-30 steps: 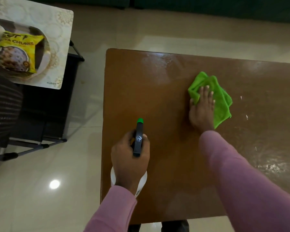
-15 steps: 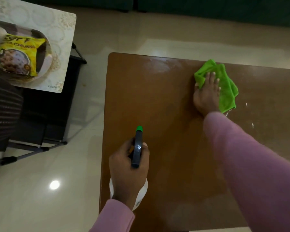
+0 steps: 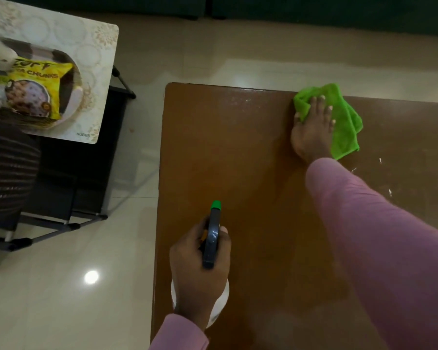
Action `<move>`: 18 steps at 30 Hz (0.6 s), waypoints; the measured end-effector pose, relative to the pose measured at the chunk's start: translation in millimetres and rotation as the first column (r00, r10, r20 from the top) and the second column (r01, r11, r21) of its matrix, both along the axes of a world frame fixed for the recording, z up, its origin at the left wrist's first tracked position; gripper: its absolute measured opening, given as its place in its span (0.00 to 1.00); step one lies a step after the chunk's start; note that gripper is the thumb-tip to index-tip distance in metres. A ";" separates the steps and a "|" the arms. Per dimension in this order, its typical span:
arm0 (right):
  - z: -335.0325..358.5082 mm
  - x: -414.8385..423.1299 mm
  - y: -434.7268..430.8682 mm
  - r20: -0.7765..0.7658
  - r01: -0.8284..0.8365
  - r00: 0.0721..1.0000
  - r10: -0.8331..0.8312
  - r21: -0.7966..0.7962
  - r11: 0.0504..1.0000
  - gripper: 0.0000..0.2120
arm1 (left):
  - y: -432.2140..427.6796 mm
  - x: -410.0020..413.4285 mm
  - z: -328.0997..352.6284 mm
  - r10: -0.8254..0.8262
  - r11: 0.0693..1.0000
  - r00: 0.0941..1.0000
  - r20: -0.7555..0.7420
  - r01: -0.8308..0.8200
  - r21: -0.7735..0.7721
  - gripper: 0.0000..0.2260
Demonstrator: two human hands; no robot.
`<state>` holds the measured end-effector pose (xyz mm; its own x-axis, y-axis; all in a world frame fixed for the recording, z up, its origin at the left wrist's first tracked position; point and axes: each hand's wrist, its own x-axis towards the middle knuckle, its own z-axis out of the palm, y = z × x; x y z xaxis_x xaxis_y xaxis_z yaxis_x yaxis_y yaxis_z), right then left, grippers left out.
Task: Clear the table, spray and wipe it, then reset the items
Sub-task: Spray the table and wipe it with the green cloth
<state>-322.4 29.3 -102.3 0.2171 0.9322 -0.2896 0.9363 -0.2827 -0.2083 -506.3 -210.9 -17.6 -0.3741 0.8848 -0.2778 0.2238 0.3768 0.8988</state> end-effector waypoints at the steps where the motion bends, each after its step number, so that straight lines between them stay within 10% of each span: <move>1: 0.7 -0.3 3.3 -0.009 0.034 0.999 -0.034 -0.015 0.999 0.28 | 0.9 -0.2 -1.3 -0.004 1.000 1.000 -0.014 0.004 0.006 0.09; 9: -7.6 -109.3 -62.2 -0.073 -0.514 0.854 0.515 0.032 0.857 0.31 | 0.5 -4.9 -14.2 0.074 0.997 0.997 -0.018 -0.074 0.000 0.08; 18: -0.6 -11.1 -62.8 -0.082 -0.039 0.996 0.039 0.011 0.999 0.28 | -4.3 2.2 -6.1 -0.031 0.996 0.997 -0.068 0.036 0.083 0.08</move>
<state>-333.6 -33.4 -102.8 0.1563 0.9423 -0.2960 0.9261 -0.2440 -0.2876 -504.1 -215.2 -23.8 -0.3588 0.9163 -0.1779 0.2950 0.2921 0.9097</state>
